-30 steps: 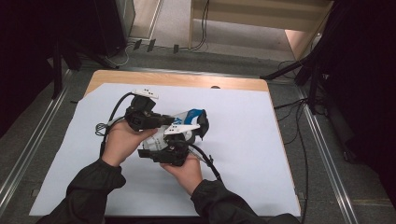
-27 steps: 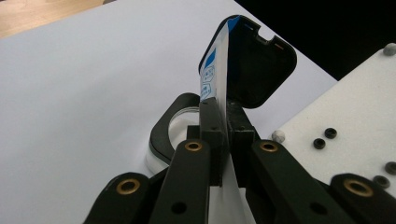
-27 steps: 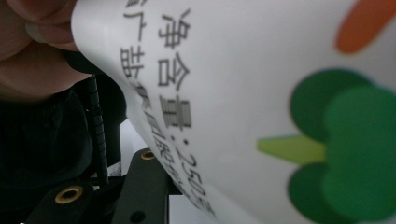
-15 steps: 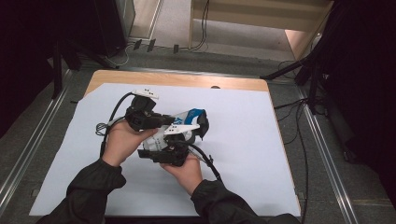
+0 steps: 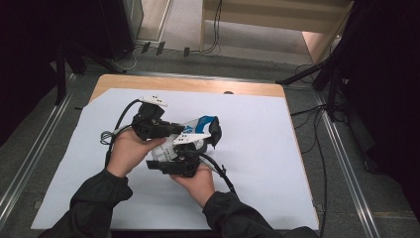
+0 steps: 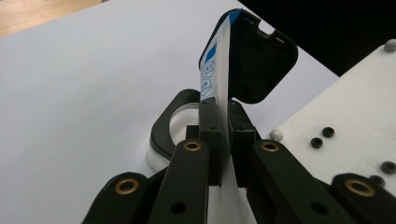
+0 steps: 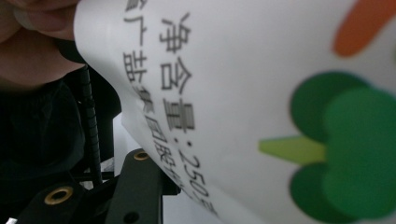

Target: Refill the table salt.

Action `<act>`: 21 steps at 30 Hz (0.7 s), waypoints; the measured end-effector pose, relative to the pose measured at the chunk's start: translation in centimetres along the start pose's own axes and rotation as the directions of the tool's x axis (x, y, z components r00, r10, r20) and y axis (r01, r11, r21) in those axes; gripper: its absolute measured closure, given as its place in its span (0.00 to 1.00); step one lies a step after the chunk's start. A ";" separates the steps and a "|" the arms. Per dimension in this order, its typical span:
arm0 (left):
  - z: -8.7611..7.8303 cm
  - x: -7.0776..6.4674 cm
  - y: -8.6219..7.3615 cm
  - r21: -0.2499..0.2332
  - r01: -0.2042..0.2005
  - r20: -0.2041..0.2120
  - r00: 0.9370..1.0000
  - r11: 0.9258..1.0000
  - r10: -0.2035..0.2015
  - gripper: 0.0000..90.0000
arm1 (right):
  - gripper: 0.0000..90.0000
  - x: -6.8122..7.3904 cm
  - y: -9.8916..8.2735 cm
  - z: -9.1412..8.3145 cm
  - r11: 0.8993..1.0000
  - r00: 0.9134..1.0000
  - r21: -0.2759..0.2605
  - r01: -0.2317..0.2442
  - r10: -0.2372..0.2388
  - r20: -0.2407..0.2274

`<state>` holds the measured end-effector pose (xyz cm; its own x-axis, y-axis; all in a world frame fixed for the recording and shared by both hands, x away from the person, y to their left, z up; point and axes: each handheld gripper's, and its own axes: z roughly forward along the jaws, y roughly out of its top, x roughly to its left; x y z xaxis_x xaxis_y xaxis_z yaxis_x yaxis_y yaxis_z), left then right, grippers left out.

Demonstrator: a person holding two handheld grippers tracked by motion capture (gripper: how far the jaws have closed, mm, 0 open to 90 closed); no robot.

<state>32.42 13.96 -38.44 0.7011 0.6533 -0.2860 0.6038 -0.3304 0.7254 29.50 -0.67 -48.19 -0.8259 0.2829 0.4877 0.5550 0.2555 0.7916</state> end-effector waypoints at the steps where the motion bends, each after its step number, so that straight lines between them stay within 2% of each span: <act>1: 0.0 0.1 -0.1 0.005 0.000 0.001 1.000 1.000 0.000 0.99 | 0.69 0.0 0.0 0.0 1.000 1.000 0.003 0.000 0.000 0.003; 7: 0.0 0.5 -0.4 0.013 0.010 0.014 1.000 1.000 -0.010 0.98 | 0.70 -0.2 -0.3 0.1 1.000 1.000 0.014 0.016 -0.017 0.022; 11: 0.0 0.9 -0.7 0.007 0.020 0.036 0.999 1.000 -0.020 0.98 | 0.71 -0.2 -0.6 0.3 0.999 0.999 0.026 0.039 -0.040 0.037; 21: 0.1 1.1 -1.1 0.022 0.025 0.053 0.998 0.999 -0.026 0.95 | 0.73 -0.5 -1.2 0.6 0.996 0.995 0.045 0.071 -0.074 0.069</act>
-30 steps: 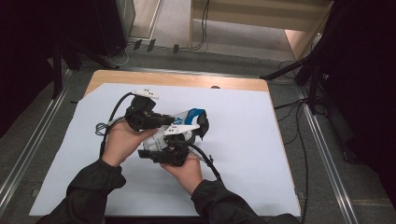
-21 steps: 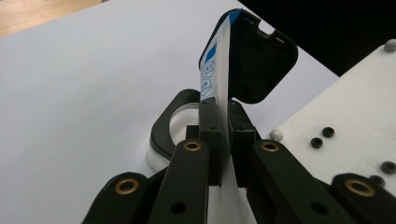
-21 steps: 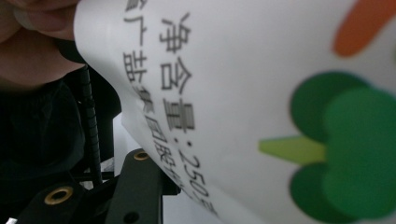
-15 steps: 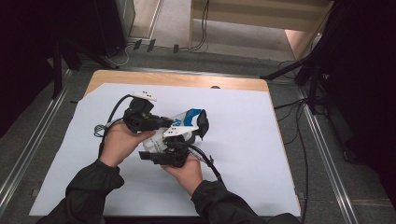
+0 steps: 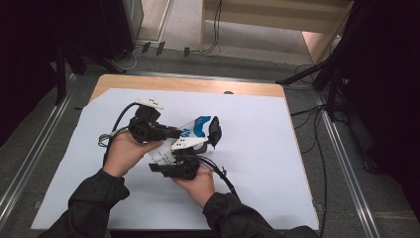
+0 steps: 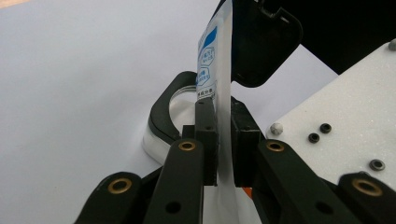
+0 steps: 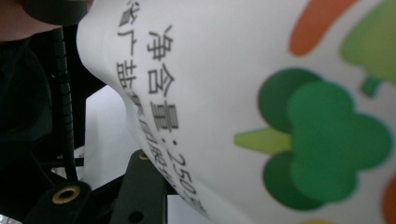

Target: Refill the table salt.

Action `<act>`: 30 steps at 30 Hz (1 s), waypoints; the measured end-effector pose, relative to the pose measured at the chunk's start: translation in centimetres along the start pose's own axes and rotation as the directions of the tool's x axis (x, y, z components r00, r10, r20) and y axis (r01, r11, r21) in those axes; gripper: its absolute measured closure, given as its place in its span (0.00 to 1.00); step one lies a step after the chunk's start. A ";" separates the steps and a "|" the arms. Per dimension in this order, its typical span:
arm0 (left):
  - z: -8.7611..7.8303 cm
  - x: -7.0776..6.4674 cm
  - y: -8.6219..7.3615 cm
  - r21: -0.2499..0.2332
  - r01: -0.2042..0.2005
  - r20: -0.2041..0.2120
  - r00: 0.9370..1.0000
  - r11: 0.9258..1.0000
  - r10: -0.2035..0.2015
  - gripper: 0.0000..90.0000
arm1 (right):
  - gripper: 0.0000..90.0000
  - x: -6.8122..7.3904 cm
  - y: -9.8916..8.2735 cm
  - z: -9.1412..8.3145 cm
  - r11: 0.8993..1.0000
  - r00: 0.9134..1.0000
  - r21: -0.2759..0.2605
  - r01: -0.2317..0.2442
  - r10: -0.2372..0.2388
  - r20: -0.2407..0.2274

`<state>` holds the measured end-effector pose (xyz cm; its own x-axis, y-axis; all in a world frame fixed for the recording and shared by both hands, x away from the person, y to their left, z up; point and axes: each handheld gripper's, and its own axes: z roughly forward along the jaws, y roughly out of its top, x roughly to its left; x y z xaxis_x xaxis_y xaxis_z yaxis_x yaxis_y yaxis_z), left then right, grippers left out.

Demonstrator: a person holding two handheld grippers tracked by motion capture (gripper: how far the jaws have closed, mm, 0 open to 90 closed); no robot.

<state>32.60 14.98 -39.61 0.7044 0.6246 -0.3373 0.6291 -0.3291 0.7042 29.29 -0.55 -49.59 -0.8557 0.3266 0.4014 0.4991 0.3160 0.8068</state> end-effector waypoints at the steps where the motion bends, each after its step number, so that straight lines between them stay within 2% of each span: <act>1: 0.0 0.1 0.0 -0.001 0.001 0.003 1.000 1.000 -0.001 0.95 | 0.72 0.0 0.0 0.0 1.000 1.000 0.002 0.006 -0.006 0.001; 19: 0.3 0.5 0.0 0.011 0.004 0.021 1.000 1.000 -0.004 0.93 | 0.73 -0.2 -0.9 0.2 0.996 0.996 0.039 0.083 -0.084 0.026; 30: 0.7 0.5 0.4 0.013 -0.006 0.033 0.999 1.000 0.005 0.91 | 0.73 -0.5 -1.8 0.3 0.995 0.995 0.039 0.094 -0.095 0.034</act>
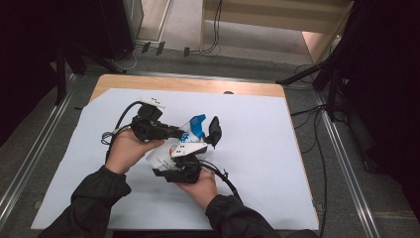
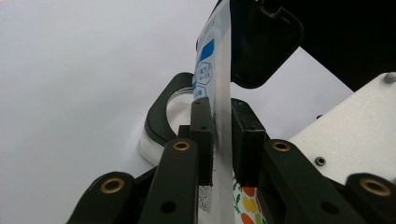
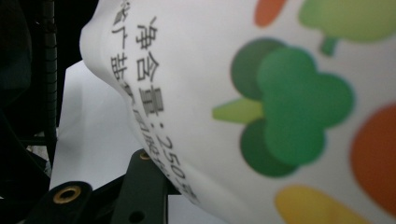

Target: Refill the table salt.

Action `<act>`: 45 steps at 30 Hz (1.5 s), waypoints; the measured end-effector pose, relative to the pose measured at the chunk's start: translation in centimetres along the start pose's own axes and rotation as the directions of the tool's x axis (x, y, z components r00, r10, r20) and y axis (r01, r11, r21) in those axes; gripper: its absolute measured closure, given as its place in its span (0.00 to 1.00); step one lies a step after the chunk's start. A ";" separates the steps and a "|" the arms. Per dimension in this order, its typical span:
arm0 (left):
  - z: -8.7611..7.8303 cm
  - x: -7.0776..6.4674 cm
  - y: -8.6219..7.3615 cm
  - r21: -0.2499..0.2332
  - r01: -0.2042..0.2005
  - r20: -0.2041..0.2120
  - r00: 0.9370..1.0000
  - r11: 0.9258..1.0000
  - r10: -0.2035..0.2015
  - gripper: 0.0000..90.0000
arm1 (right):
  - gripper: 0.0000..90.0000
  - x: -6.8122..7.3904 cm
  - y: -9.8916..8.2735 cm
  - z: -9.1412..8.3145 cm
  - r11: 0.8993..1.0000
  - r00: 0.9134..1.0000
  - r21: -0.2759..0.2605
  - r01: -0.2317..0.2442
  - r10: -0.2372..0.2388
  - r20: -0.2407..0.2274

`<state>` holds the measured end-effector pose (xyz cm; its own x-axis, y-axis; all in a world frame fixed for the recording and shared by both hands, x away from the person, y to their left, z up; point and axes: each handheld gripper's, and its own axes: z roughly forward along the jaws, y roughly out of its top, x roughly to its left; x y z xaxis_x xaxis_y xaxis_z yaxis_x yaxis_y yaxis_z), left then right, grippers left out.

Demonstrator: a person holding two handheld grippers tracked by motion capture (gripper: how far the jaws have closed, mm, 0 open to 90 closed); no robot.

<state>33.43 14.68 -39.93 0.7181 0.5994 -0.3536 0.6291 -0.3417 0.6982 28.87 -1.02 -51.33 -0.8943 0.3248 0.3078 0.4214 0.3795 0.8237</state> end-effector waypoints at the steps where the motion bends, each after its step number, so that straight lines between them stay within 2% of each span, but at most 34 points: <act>1: 0.0 0.0 0.0 0.000 -0.001 -0.002 1.000 1.000 0.001 0.91 | 0.73 0.0 -0.1 0.0 1.000 1.000 -0.002 -0.002 0.002 -0.003; 6: 0.2 0.0 0.2 0.000 -0.007 0.005 1.000 1.000 0.007 0.90 | 0.73 -0.1 -0.3 0.0 1.000 1.000 0.003 0.013 -0.013 0.006; 14: 0.8 -0.3 0.5 0.011 -0.025 0.016 1.000 1.000 0.025 0.89 | 0.73 -0.2 -0.7 -0.1 1.000 1.000 0.012 0.011 -0.011 0.010; 19: 1.1 -0.2 0.5 0.021 -0.030 0.020 0.999 0.999 0.029 0.91 | 0.73 -0.3 -0.8 -0.1 1.000 1.000 0.015 0.010 -0.010 0.013; 22: 1.1 -0.1 0.4 0.032 -0.035 0.005 0.999 0.999 0.035 0.95 | 0.73 -0.4 -0.9 0.1 1.000 1.000 0.021 0.004 -0.004 0.018; 27: 0.4 0.2 0.2 0.033 -0.035 0.006 0.999 0.999 0.034 1.00 | 0.73 -0.5 -0.9 0.0 1.000 1.000 0.029 0.007 -0.008 0.024; 34: -0.6 0.4 -0.3 0.019 -0.037 0.015 0.999 0.999 0.037 1.00 | 0.72 -0.3 -1.1 0.1 0.999 1.000 0.035 0.016 -0.016 0.023; 39: -2.0 0.9 -0.7 -0.009 -0.010 0.026 1.000 1.000 0.010 1.00 | 0.70 -0.2 -1.0 0.1 0.999 0.999 0.023 0.022 -0.022 0.030; 45: -3.4 1.2 -1.2 -0.021 -0.005 0.006 1.000 1.000 0.005 1.00 | 0.69 -0.5 -0.9 0.0 1.000 0.999 0.005 0.002 -0.003 0.053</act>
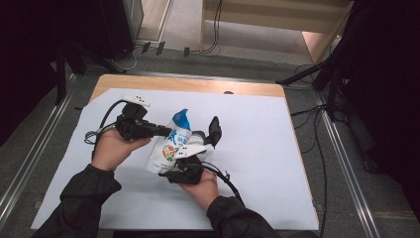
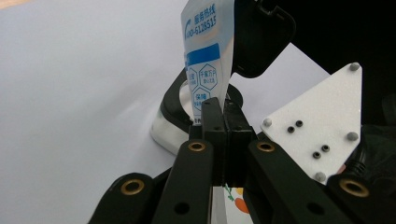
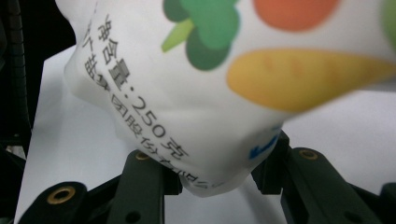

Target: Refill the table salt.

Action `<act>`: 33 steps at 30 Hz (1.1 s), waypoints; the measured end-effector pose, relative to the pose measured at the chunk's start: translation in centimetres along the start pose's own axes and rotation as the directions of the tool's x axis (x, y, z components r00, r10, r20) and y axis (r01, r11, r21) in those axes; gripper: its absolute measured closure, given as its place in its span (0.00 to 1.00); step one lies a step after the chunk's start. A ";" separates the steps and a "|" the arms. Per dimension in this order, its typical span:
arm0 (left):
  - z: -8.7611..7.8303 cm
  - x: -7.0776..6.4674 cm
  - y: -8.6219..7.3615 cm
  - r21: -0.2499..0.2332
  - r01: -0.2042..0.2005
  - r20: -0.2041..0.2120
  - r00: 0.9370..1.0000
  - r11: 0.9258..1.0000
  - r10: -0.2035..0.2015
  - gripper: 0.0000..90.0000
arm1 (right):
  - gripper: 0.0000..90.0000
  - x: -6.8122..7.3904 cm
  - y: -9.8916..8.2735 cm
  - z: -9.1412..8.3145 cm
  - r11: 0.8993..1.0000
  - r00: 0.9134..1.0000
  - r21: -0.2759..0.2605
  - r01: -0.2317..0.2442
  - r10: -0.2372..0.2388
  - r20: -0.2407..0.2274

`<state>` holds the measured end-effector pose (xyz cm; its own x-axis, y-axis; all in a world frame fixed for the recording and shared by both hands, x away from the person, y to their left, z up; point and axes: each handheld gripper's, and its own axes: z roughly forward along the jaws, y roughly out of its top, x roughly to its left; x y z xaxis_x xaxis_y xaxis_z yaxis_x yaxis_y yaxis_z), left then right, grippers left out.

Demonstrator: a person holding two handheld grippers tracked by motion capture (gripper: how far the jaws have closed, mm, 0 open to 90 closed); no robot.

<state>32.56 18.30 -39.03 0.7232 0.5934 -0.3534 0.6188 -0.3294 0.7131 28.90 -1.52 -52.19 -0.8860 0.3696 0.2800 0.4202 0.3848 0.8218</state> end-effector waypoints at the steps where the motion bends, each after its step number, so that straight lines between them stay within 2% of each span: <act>1: -0.1 0.0 -0.1 -0.006 0.003 0.006 1.000 1.000 -0.003 1.00 | 0.69 0.0 0.0 0.0 1.000 1.000 -0.003 -0.001 0.001 0.009; 8: -1.0 -0.2 -0.4 -0.018 -0.003 -0.002 1.000 1.000 0.002 1.00 | 0.69 0.1 0.1 0.1 1.000 1.000 -0.010 -0.012 0.012 0.023; 19: -2.8 -0.4 -0.9 -0.026 -0.017 0.005 1.000 1.000 0.017 1.00 | 0.68 -0.3 0.2 0.2 0.998 0.997 -0.022 -0.063 0.064 0.032; 21: -3.1 -0.4 -1.0 -0.022 -0.016 -0.007 1.000 1.000 0.016 1.00 | 0.68 -0.3 0.2 0.3 0.998 0.998 -0.024 -0.058 0.059 0.031; 22: -3.2 -0.3 -1.1 -0.020 -0.018 -0.003 1.000 1.000 0.018 1.00 | 0.68 -0.2 0.2 0.3 0.999 0.998 -0.024 -0.042 0.043 0.036; 25: -3.6 -0.3 -1.3 -0.024 -0.018 0.002 1.000 1.000 0.018 1.00 | 0.68 0.0 0.4 0.4 0.999 0.999 -0.024 -0.035 0.036 0.038; 29: -4.0 -0.5 -1.3 -0.053 -0.015 0.013 1.000 0.999 0.015 1.00 | 0.68 0.0 0.5 0.5 0.999 0.999 -0.023 -0.036 0.037 0.031; 33: -4.0 -0.7 -1.3 -0.049 -0.033 0.018 0.999 0.998 0.034 1.00 | 0.66 0.3 0.6 0.8 1.000 1.000 -0.009 -0.022 0.022 0.018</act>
<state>30.00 21.24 -37.28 0.7496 0.5681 -0.3397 0.5786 -0.3130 0.7532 29.02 -0.54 -52.01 -0.8728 0.3930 0.2895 0.4380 0.3689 0.8198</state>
